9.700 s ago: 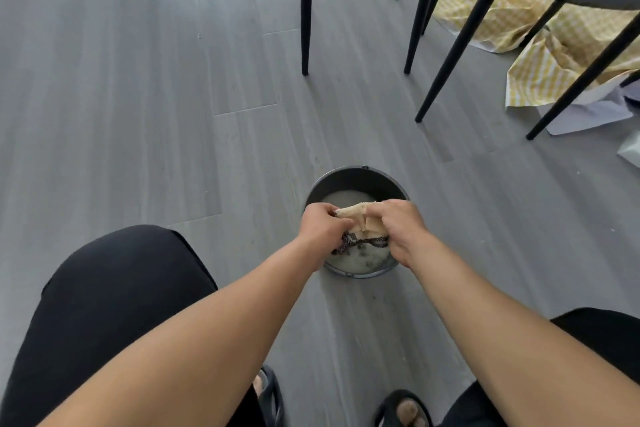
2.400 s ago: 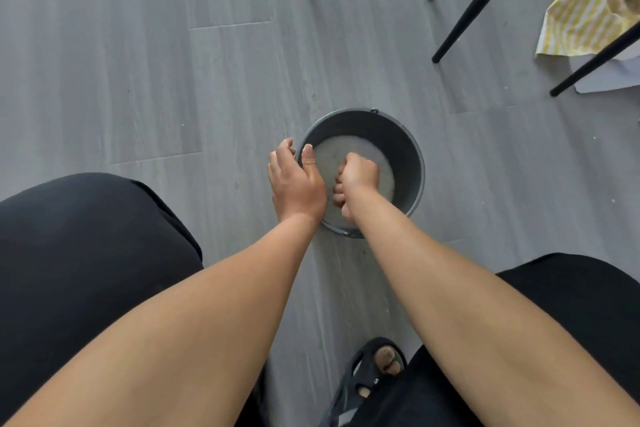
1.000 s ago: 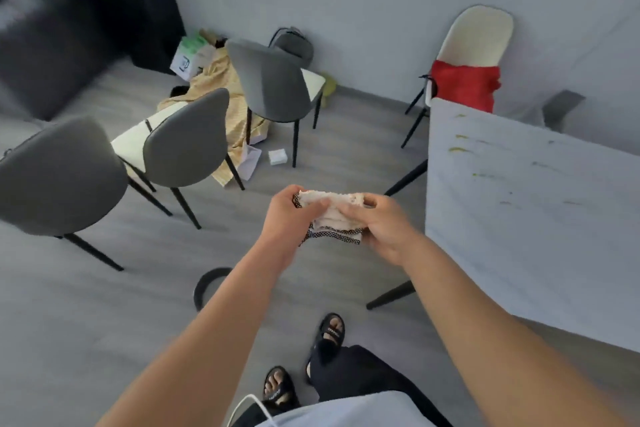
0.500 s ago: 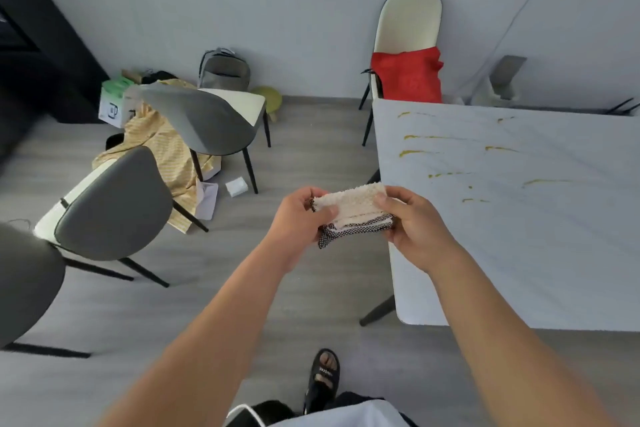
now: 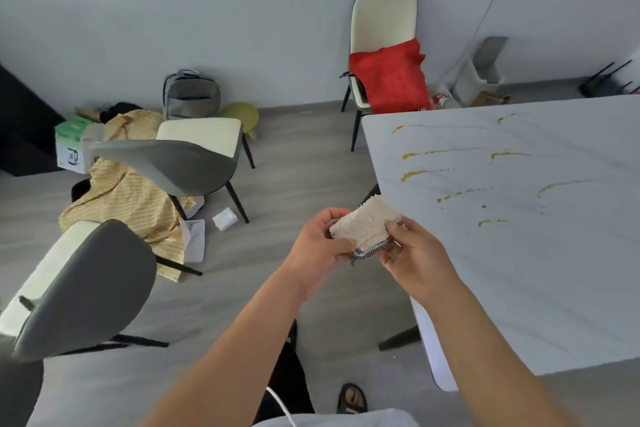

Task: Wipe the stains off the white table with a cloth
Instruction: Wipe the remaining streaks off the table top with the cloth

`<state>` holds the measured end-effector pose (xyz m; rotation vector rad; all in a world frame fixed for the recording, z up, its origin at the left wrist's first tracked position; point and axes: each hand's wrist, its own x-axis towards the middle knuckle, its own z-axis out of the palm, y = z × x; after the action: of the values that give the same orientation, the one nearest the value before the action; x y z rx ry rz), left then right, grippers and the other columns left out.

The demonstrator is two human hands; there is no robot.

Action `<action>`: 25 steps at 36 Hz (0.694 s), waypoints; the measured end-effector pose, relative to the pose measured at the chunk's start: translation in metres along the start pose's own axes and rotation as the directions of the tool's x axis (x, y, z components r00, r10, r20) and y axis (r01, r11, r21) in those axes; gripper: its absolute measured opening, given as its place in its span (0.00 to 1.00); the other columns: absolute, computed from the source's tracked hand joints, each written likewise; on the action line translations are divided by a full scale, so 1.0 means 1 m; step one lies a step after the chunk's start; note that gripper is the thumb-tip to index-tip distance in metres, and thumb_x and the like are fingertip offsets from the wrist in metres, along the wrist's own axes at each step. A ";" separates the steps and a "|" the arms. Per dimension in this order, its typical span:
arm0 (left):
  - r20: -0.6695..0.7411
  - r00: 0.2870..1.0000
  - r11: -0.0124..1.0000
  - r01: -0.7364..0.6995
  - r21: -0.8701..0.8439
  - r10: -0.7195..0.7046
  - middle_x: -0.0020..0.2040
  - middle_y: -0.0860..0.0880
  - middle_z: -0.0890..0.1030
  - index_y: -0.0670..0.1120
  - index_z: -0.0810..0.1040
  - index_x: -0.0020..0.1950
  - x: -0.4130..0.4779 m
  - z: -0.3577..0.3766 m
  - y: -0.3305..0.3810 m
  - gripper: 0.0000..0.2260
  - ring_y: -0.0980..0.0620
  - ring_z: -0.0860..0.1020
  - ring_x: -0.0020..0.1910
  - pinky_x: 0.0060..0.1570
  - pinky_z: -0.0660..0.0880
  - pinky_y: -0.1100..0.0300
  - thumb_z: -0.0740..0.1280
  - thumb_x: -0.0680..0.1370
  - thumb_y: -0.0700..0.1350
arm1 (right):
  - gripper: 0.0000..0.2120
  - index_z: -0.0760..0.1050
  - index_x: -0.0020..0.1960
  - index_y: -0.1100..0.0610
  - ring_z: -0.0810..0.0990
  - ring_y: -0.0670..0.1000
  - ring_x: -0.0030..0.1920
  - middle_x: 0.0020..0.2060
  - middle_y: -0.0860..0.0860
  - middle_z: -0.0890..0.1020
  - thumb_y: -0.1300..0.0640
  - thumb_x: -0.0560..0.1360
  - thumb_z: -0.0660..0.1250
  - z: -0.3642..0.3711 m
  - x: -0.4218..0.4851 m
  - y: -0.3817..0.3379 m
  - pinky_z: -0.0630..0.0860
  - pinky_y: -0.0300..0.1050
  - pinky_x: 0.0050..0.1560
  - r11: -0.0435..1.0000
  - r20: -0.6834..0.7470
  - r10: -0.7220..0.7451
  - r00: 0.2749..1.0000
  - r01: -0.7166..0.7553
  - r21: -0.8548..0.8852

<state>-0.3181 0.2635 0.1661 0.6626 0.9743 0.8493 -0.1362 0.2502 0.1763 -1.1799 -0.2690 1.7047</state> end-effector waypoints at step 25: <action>0.311 0.930 0.784 -0.042 0.620 -0.196 0.51 0.40 0.85 0.41 0.81 0.56 0.296 0.030 0.097 0.07 0.52 0.82 0.44 0.46 0.78 0.58 0.72 0.78 0.35 | 0.22 0.80 0.59 0.59 0.80 0.49 0.46 0.48 0.53 0.83 0.47 0.71 0.73 0.013 0.191 -0.096 0.72 0.46 0.46 0.993 -0.263 -0.094 0.960 0.109 0.041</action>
<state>-0.2320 0.5614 0.1287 1.2896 0.9287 0.2859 -0.0928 0.4560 0.1346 -1.3112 -0.1168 1.4401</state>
